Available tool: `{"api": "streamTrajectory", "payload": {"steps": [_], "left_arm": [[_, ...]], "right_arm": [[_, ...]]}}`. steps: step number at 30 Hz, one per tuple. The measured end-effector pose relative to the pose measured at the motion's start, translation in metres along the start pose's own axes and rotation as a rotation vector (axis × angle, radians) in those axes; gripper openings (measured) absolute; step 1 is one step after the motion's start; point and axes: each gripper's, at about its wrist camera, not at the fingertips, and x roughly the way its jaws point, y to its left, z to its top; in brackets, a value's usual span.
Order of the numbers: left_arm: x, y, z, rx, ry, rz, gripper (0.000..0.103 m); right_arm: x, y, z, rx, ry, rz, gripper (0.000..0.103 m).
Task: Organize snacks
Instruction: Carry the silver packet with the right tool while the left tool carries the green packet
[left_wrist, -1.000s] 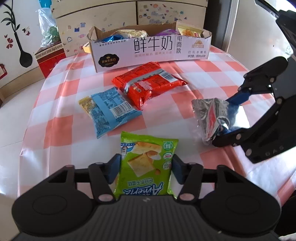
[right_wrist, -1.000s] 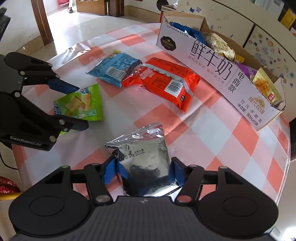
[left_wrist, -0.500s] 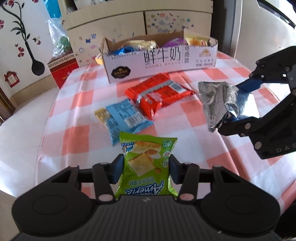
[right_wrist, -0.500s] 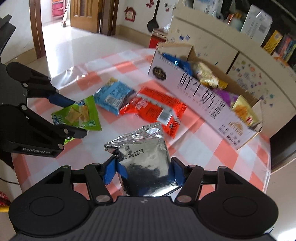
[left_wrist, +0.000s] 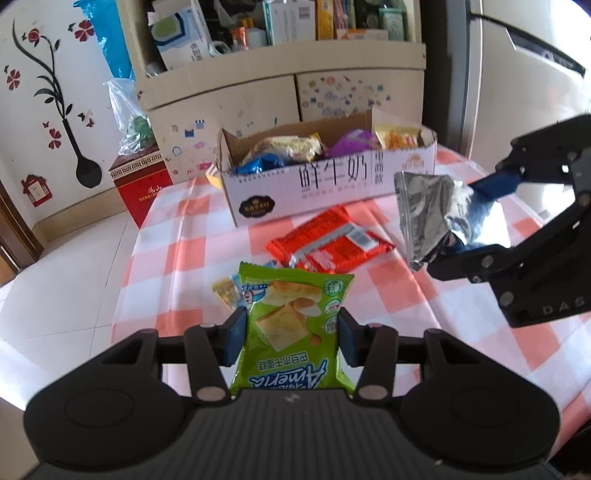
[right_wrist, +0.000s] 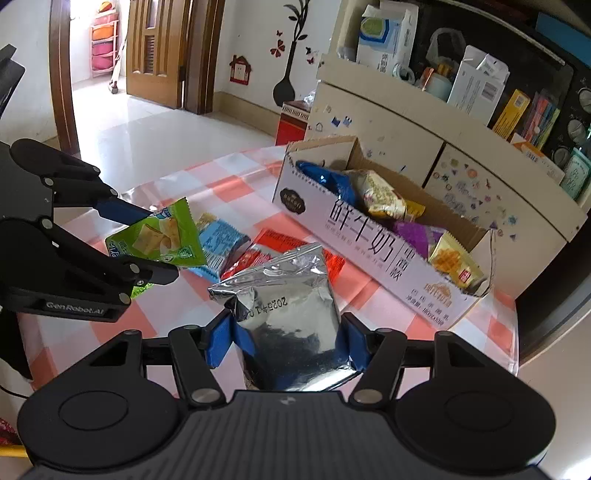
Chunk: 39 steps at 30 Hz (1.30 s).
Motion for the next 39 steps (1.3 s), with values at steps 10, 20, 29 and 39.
{"api": "streamTrajectory", "payload": {"steps": [10, 20, 29, 39], "left_arm": [[-0.007, 0.007, 0.024, 0.024, -0.069, 0.017, 0.049], [-0.001, 0.019, 0.055, 0.042, -0.126, 0.033, 0.049], [0.017, 0.028, 0.09, -0.004, -0.162, 0.034, 0.049], [0.041, 0.027, 0.13, -0.035, -0.213, 0.014, 0.049]], "right_arm": [[-0.007, -0.009, 0.011, 0.027, -0.063, -0.025, 0.068], [-0.012, -0.023, 0.023, 0.065, -0.134, -0.074, 0.068], [-0.006, -0.049, 0.038, 0.163, -0.189, -0.163, 0.069], [0.003, -0.085, 0.054, 0.313, -0.257, -0.231, 0.067]]}}
